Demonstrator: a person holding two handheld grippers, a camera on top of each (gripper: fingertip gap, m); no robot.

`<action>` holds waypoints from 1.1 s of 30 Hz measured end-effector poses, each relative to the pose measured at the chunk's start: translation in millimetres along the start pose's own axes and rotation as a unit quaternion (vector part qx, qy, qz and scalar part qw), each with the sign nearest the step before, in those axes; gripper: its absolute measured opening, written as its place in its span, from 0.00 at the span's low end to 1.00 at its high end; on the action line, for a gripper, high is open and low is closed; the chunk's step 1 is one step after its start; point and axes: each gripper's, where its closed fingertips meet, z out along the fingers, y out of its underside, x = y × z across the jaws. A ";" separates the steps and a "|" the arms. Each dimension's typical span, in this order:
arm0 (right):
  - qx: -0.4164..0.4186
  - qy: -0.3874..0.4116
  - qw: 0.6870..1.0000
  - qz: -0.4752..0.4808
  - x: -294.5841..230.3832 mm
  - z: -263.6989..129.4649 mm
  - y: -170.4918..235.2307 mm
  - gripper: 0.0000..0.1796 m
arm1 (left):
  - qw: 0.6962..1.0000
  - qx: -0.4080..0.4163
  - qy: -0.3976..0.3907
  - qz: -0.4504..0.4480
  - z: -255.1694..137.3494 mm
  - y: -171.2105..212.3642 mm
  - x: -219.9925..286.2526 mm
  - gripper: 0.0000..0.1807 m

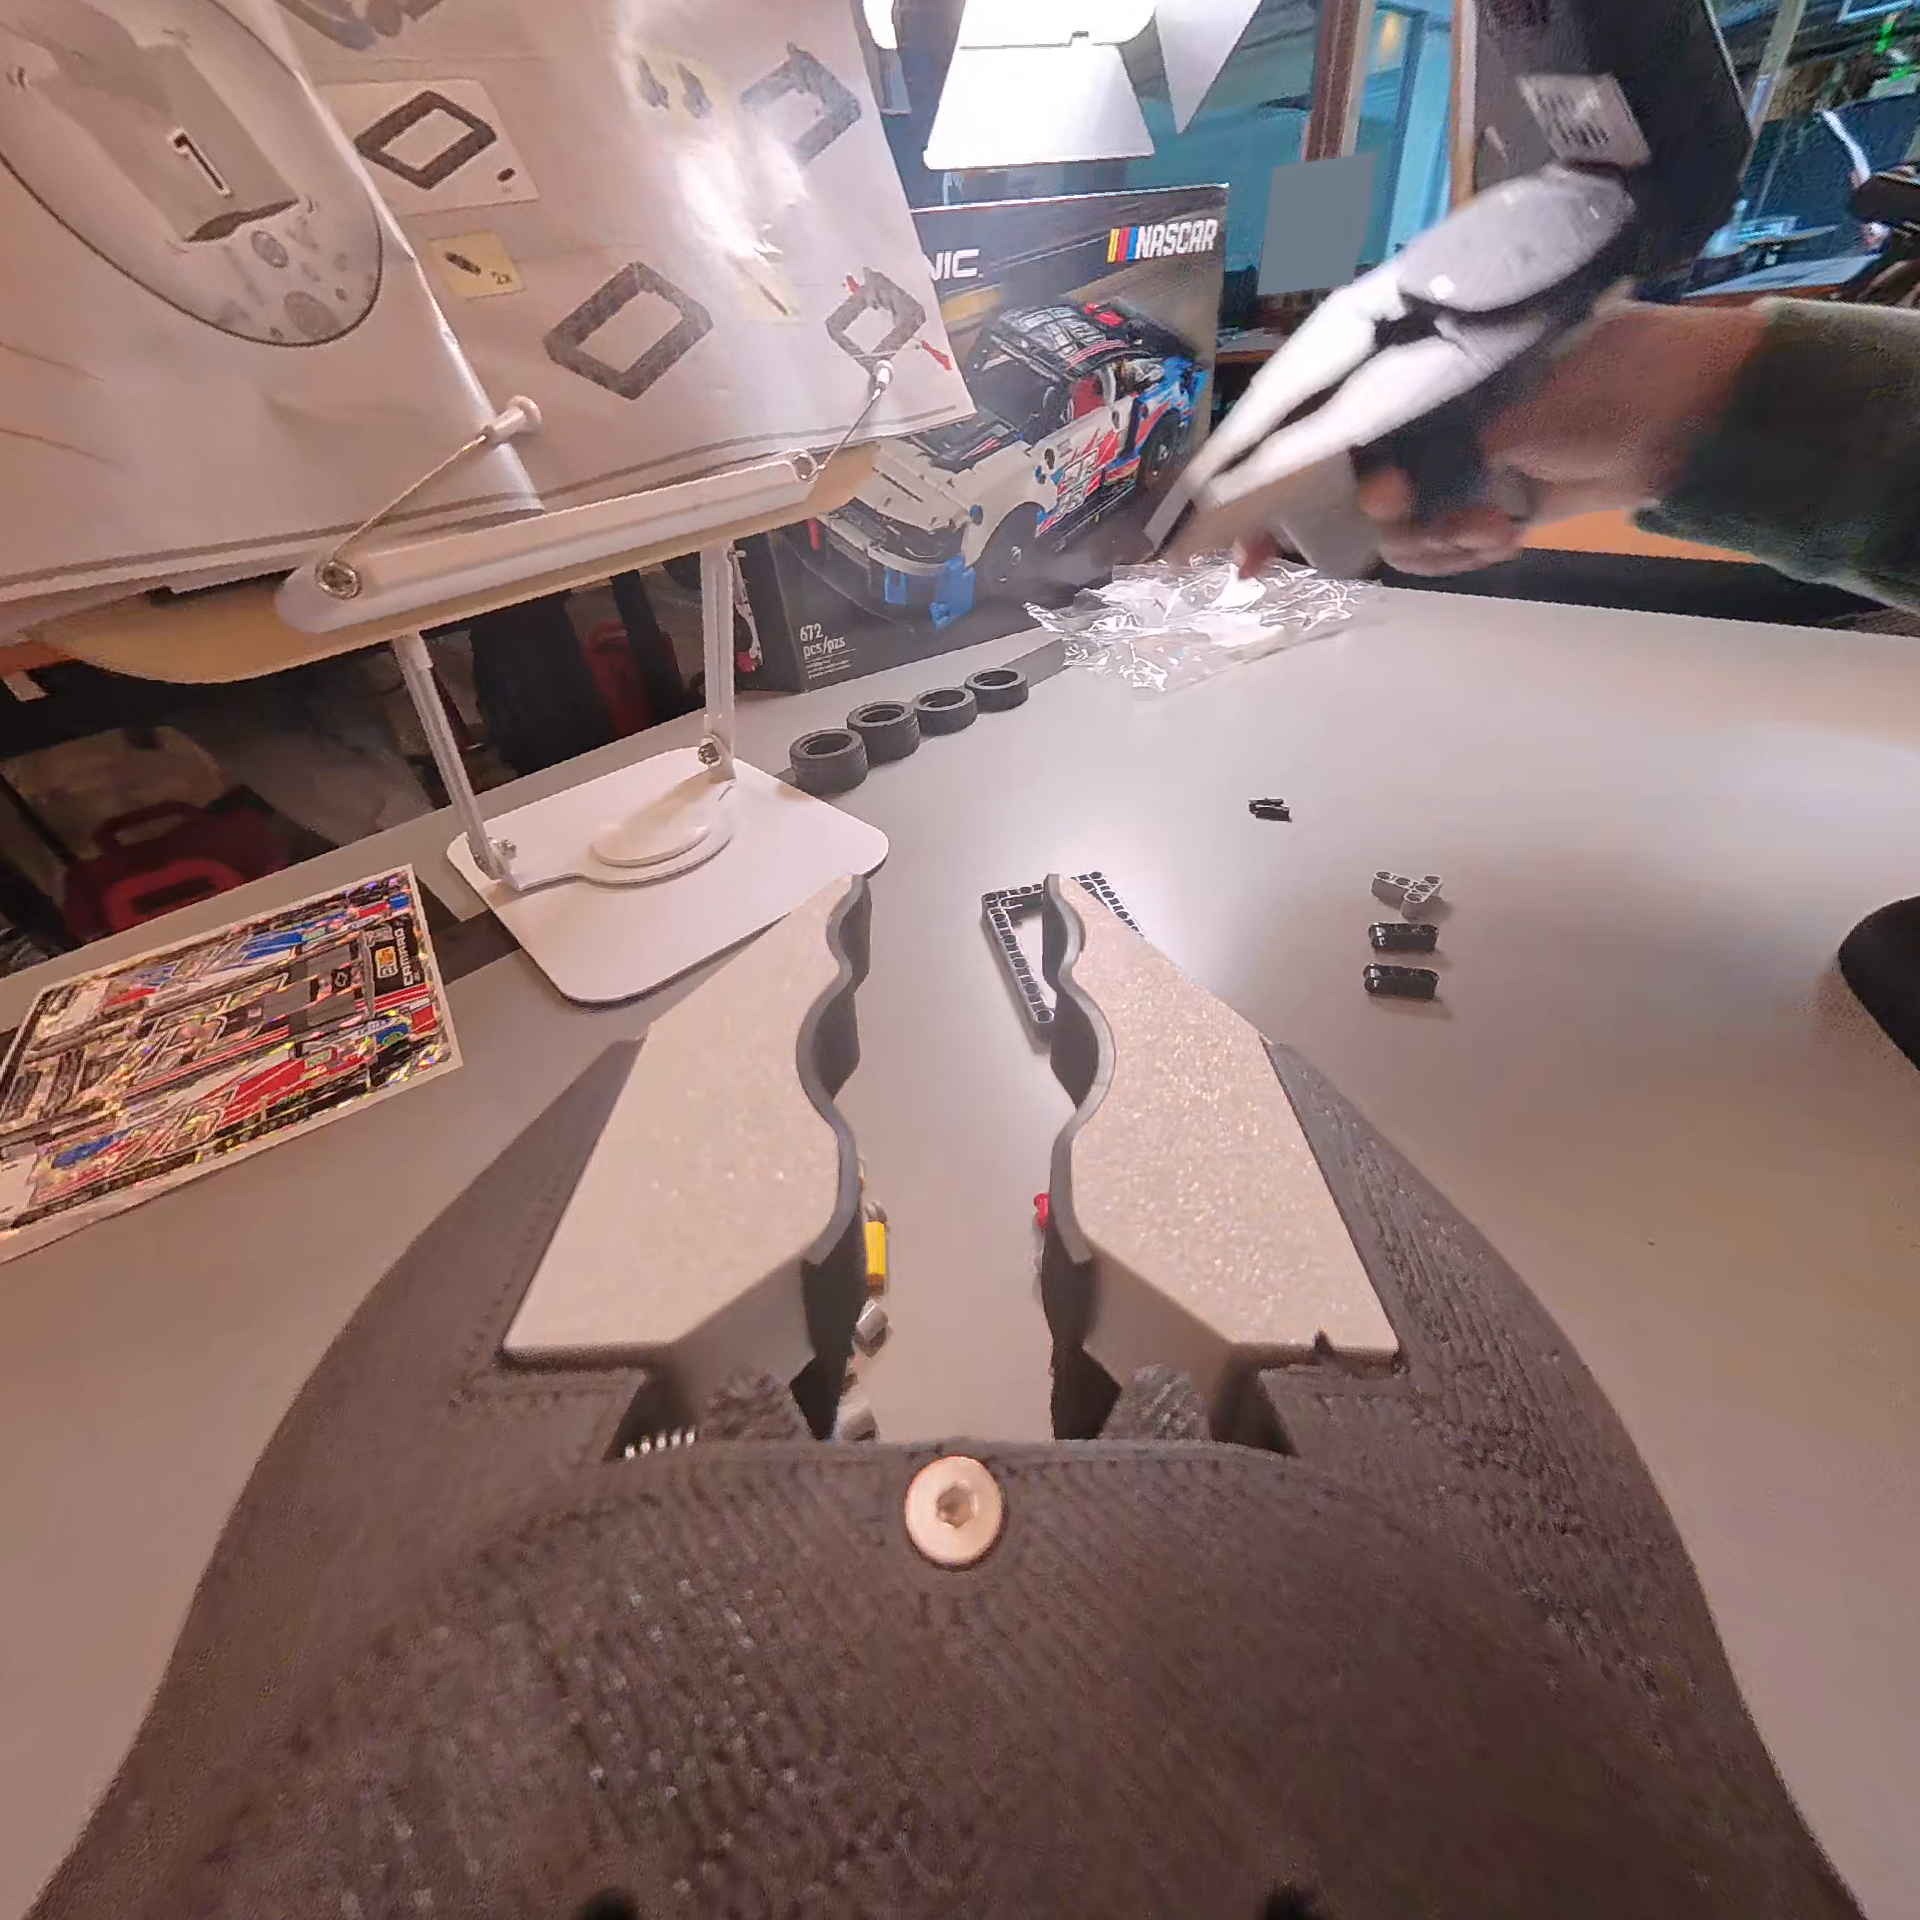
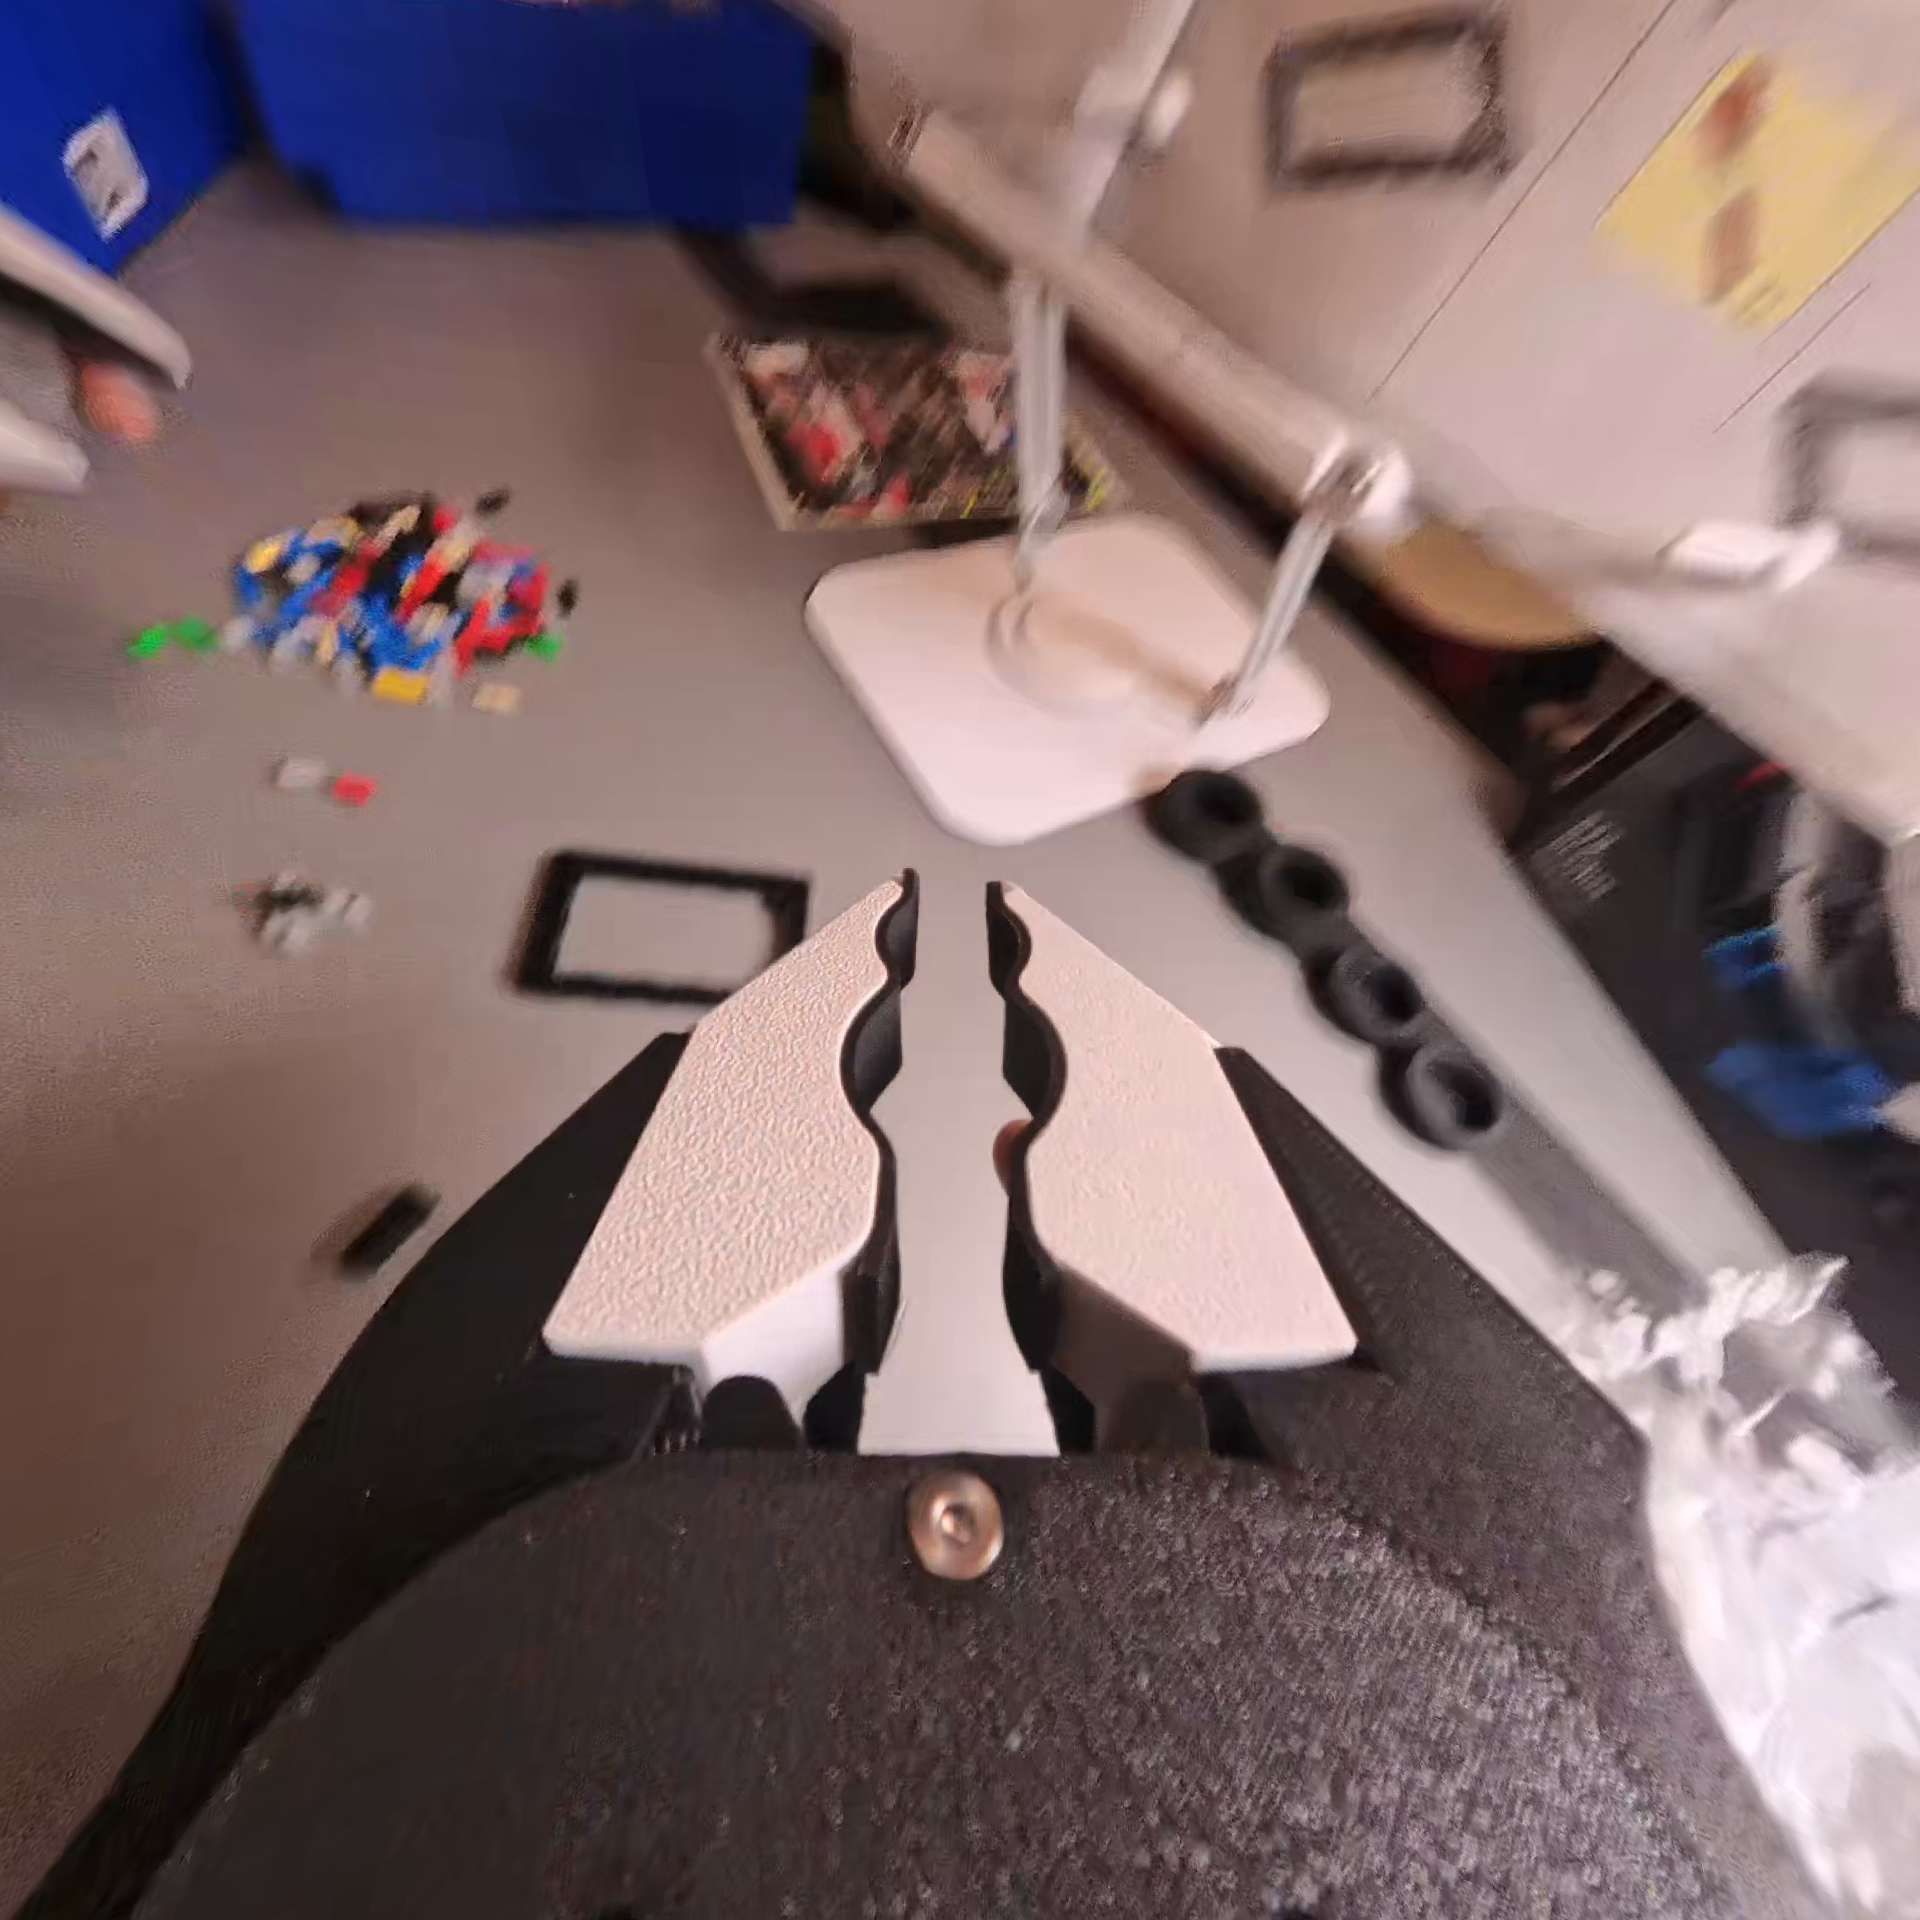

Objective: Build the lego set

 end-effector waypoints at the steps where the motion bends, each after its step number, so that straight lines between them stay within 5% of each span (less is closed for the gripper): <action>1: -0.041 -0.022 0.999 0.008 -17.0 -6.2 25.8 0.08 | 1.000 0.000 0.003 0.003 0.2 -0.6 2.1 0.18; 5: -0.147 -0.075 0.986 0.036 -64.1 -23.0 101.4 0.10 | 1.000 -0.013 0.022 0.011 3.7 4.5 13.1 0.17; 8: -0.160 -0.150 0.974 0.052 -113.8 -24.9 115.0 0.13 | 0.999 -0.027 0.034 0.025 6.6 11.0 20.7 0.17; 15: -0.202 -0.136 0.970 0.007 -138.1 -5.1 123.4 0.09 | 0.997 -0.047 0.047 0.041 10.0 21.9 27.5 0.17; 28: -0.211 -0.099 0.972 -0.016 -127.4 9.8 115.7 0.03 | 0.992 -0.088 0.078 0.046 8.8 36.8 29.3 0.17; 33: -0.107 -0.134 0.985 -0.026 -154.4 13.5 42.0 0.03 | 0.986 -0.093 0.133 0.034 7.8 41.8 47.9 0.11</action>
